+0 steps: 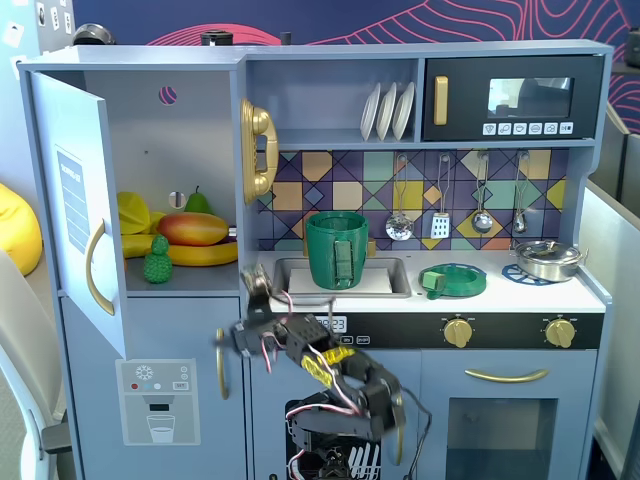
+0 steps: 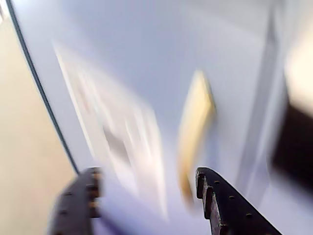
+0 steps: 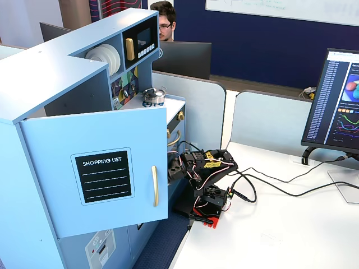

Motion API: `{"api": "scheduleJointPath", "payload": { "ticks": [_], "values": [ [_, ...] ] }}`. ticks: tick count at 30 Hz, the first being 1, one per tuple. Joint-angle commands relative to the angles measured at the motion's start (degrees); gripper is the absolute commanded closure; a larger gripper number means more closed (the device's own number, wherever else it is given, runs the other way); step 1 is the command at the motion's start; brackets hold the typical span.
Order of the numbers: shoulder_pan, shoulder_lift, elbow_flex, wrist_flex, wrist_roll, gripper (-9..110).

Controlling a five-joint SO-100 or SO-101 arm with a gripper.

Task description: Pick up the green pineapple from the left cabinet and place it in the green recipient

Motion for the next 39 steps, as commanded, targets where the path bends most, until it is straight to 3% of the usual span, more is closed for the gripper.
{"api": "scheduleJointPath", "payload": {
  "ticks": [1,11,17,31,39],
  "values": [
    [-1.8,-10.1,-12.2,-10.5,-1.5,72],
    [-1.2,-29.7,-24.7,-30.1,-6.0,60],
    [-1.6,-38.6,-32.6,-34.7,-6.1,58],
    [-1.3,-53.3,-46.4,-36.3,-7.7,57],
    [-1.2,-60.0,-55.1,-35.2,-2.5,57]
  ]
}}
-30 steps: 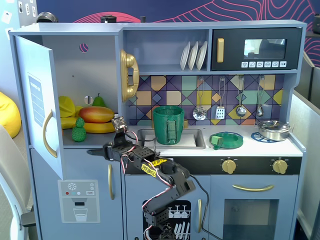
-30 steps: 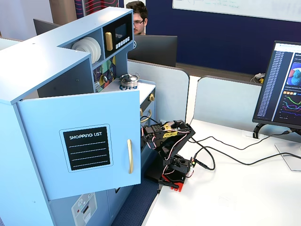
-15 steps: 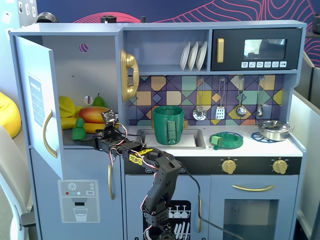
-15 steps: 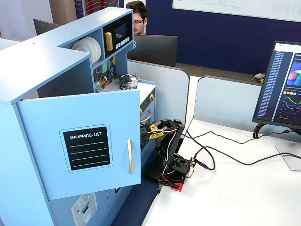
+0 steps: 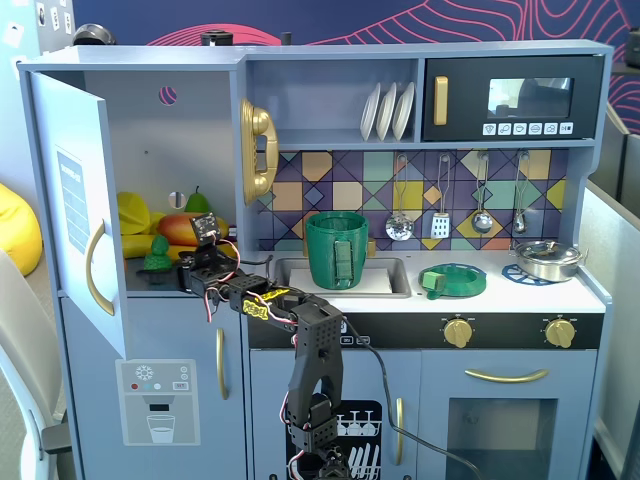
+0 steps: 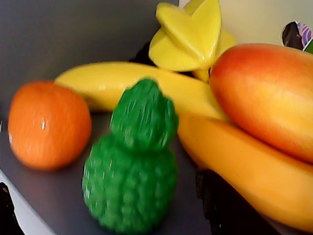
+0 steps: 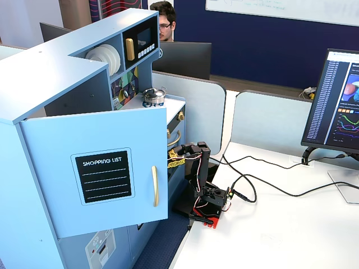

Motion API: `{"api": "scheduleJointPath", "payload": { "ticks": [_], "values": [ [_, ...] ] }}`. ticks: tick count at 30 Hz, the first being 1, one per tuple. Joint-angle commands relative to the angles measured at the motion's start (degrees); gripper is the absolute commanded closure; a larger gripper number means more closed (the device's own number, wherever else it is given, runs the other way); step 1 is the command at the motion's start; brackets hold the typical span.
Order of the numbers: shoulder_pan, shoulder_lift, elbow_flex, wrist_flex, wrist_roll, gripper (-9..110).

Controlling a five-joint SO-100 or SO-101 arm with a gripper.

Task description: Pick up the green pineapple from the left cabinet and place it in the green recipient

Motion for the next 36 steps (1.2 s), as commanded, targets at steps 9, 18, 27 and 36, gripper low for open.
{"api": "scheduleJointPath", "payload": {
  "ticks": [9,18,27,36],
  "values": [
    [-0.1,-6.2,-11.7,0.9,4.9,57],
    [-0.1,-10.9,-15.6,2.0,5.8,58],
    [0.0,-17.3,-25.0,5.1,7.9,70],
    [-0.3,-11.5,-23.7,8.0,8.4,102]
  ]
}}
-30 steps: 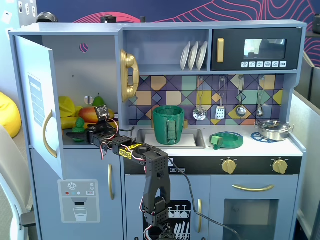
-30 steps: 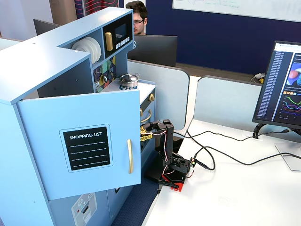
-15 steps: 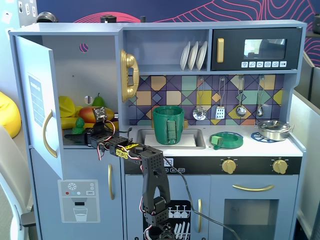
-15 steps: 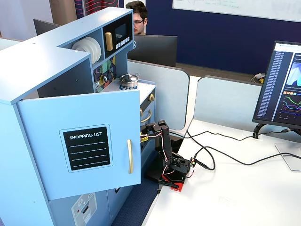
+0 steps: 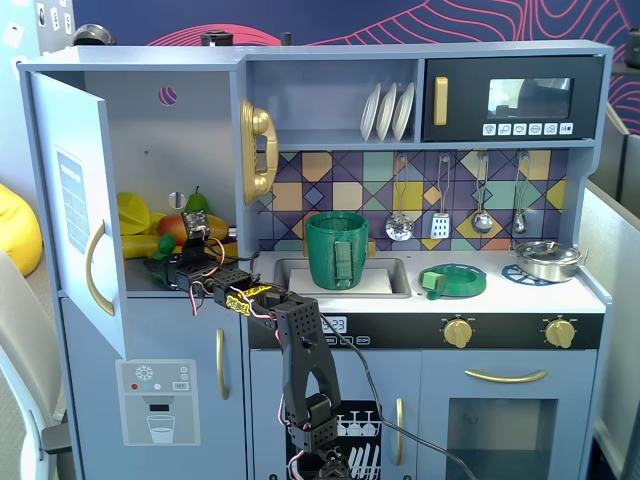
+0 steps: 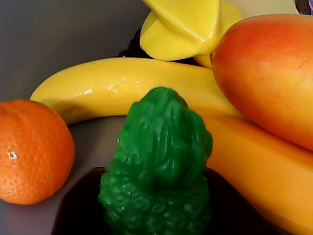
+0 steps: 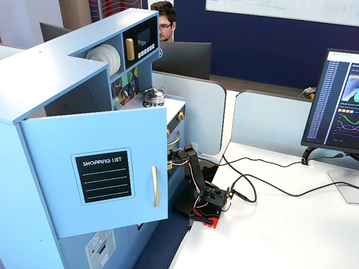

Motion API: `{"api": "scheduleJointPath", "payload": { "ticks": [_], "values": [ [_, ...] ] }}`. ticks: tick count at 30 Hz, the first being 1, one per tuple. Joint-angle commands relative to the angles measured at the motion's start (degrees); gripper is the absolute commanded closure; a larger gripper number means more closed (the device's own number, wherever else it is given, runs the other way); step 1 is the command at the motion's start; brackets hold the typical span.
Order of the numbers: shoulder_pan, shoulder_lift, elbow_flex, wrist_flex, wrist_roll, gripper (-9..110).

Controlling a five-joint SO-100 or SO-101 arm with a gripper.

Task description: Pick up the green pineapple from the left cabinet and place it in the green recipient

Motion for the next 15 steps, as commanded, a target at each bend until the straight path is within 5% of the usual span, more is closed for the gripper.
{"api": "scheduleJointPath", "payload": {
  "ticks": [1,15],
  "values": [
    [-0.4,9.5,-1.2,2.5,0.3,102],
    [3.8,58.8,21.8,38.5,-20.0,102]
  ]
}}
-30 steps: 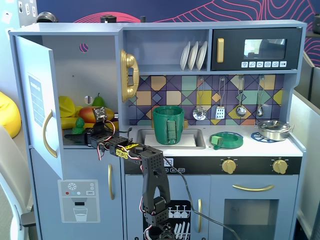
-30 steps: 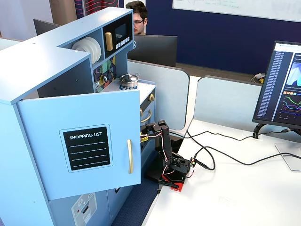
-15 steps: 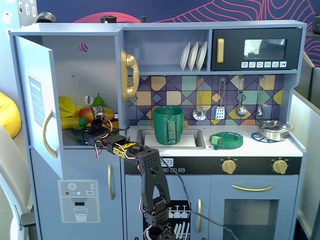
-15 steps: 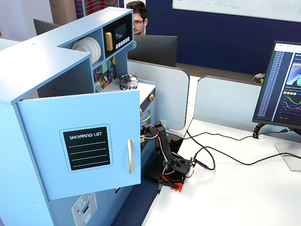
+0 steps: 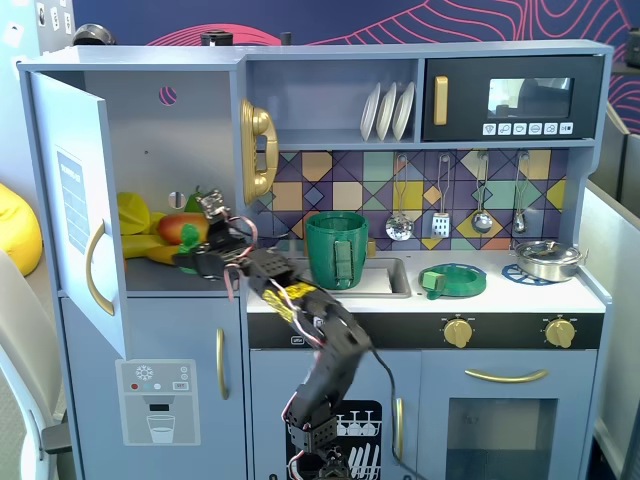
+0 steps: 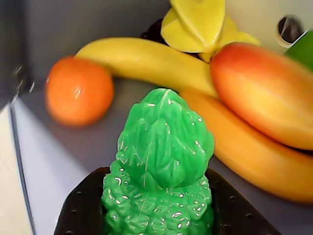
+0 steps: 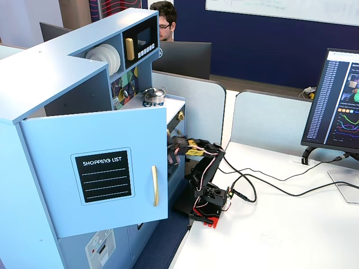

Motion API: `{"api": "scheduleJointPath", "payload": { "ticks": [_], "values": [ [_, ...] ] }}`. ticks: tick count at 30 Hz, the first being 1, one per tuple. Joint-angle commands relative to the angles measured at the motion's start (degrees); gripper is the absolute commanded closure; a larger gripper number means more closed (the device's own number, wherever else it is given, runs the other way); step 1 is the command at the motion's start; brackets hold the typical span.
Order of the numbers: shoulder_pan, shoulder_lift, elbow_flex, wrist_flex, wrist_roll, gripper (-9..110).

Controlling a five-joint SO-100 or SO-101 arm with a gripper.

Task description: Pick up the green pineapple from the left cabinet and place it in the green recipient

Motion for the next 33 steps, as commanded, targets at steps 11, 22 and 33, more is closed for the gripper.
{"api": "scheduleJointPath", "payload": {
  "ticks": [11,22,33],
  "values": [
    [34.0,7.3,-16.2,15.6,1.4,102],
    [42.7,-18.4,-42.2,15.1,4.0,102],
    [44.6,-36.7,-58.0,15.9,5.8,100]
  ]
}}
